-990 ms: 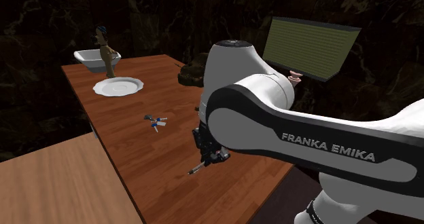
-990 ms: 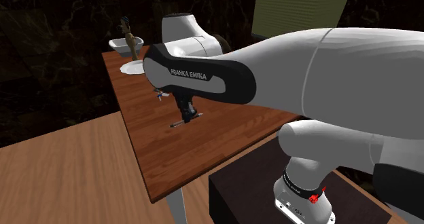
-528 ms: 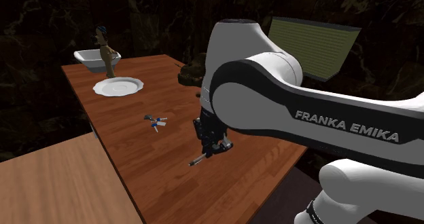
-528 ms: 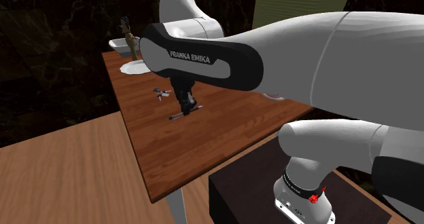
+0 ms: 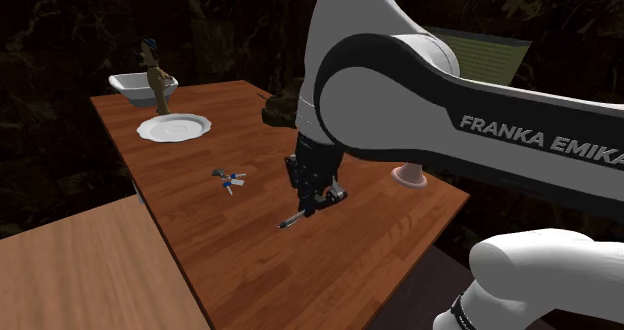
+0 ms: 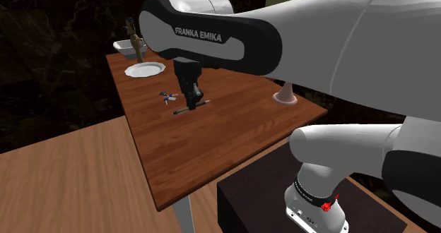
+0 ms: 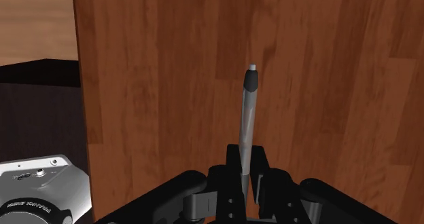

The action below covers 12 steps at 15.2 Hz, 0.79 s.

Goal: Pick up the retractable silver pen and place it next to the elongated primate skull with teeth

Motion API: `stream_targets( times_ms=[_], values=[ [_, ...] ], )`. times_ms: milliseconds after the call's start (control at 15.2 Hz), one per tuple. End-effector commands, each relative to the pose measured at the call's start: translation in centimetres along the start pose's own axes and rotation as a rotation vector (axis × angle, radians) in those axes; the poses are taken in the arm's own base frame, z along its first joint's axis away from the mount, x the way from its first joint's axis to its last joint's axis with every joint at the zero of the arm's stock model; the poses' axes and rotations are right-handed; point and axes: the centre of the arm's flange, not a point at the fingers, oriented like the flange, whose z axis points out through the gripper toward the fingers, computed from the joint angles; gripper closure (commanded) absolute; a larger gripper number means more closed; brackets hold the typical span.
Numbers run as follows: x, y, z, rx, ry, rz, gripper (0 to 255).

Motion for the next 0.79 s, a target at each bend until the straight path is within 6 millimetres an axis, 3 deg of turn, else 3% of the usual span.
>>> stream_targets(
  times_ms=[0, 726],
  values=[
    [0.0, -0.1, -1.1, 0.000, 0.000, 0.000, 255],
    [0.1, -0.6, -6.9, 0.000, 0.000, 0.000, 255]
  ],
)
